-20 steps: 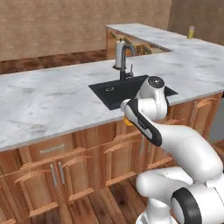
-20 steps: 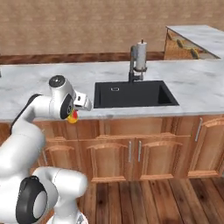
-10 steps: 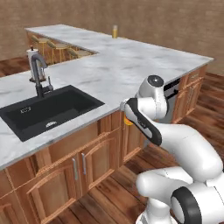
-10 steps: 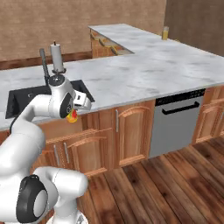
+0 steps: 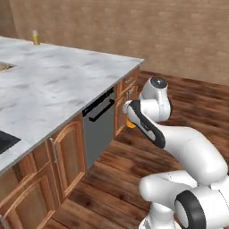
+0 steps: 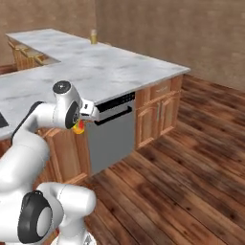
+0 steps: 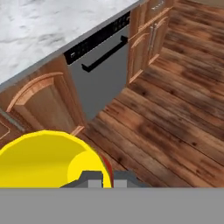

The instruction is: Place the pitcher and cup on the dining counter for serving.

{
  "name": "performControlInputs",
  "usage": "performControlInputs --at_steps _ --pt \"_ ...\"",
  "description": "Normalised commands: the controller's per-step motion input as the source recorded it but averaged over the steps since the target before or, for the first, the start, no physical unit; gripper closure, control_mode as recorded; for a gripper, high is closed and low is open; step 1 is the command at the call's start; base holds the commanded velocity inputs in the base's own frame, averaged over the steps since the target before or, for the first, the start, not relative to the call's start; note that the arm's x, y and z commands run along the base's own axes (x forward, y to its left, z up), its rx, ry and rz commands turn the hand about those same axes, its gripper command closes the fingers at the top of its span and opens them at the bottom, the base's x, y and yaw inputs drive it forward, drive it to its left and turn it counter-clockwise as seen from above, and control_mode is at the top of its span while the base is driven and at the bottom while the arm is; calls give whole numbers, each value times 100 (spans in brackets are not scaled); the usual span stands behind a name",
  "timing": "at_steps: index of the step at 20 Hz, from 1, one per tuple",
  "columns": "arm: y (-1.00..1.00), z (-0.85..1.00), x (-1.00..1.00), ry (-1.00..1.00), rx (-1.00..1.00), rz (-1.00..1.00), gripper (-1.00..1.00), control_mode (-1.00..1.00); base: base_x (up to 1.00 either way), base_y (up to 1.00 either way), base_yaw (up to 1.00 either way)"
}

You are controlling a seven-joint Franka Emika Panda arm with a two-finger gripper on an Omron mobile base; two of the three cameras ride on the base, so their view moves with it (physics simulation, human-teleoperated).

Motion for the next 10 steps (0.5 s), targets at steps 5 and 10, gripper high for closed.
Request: performControlInputs --at_steps 5,10 --pt "0 0 0 0 0 0 100 100 44 -80 -57" --pt "0 0 0 0 0 0 100 100 72 -55 -52"
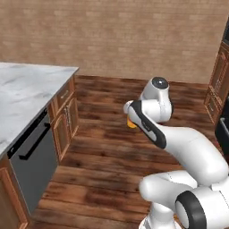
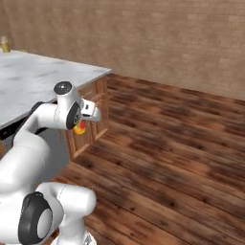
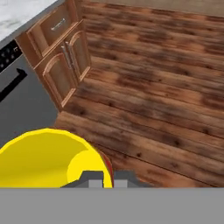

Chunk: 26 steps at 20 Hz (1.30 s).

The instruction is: Place the pitcher and cup on the dining counter for serving.

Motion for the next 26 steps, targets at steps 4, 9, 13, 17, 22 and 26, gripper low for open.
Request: performControlInputs --at_steps 4,9,13,17,22,26 --pt "0 0 0 0 0 0 100 100 95 -19 -37" --pt "0 0 0 0 0 0 100 100 100 0 -22" --pt "0 0 0 0 0 0 100 100 100 0 -10" --pt "0 0 0 0 0 0 100 100 100 0 -1" --pt "0 0 0 0 0 0 100 100 100 -1 1" --pt "0 0 0 0 0 0 100 100 100 -5 18"
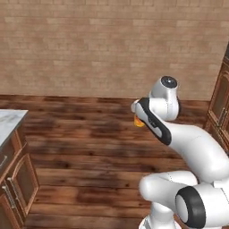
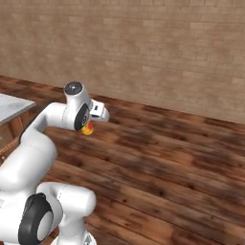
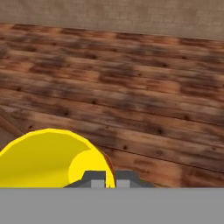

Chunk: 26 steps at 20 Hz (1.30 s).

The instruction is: Place the pitcher and cup on the dining counter for serving.

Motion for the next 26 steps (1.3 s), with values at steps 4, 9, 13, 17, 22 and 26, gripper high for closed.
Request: performControlInputs --at_steps 4,9,13,17,22,26 --pt "0 0 0 0 0 0 100 100 100 -2 31" --pt "0 0 0 0 0 0 100 100 100 -1 40" --pt "0 0 0 0 0 0 100 100 100 0 46" --pt "0 0 0 0 0 0 100 100 100 -3 51" --pt "0 0 0 0 0 0 100 100 100 -17 57" --pt "0 0 0 0 0 0 100 100 100 -26 60"
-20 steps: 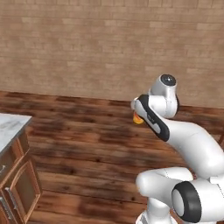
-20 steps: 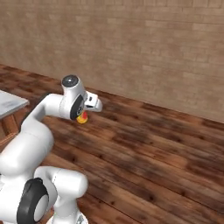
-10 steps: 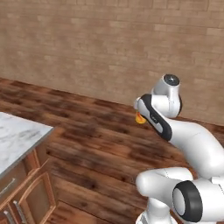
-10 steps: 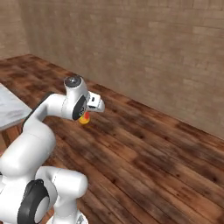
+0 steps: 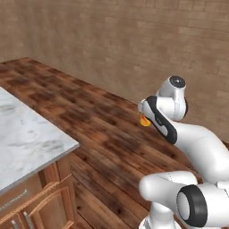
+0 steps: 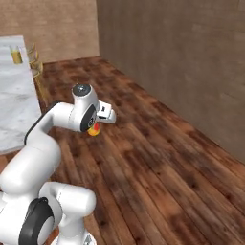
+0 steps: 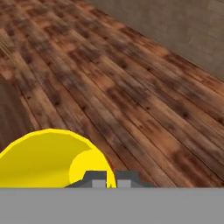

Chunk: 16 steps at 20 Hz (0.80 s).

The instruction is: Place the pitcher and cup on the dining counter for serving.

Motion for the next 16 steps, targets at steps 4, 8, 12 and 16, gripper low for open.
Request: performControlInputs --at_steps 4,8,12,16 --pt "0 0 0 0 0 0 100 100 100 -49 57" --pt "0 0 0 0 0 0 100 100 96 -64 54" --pt "0 0 0 0 0 0 100 100 78 -71 56" --pt "0 0 0 0 0 0 100 100 80 -64 57"
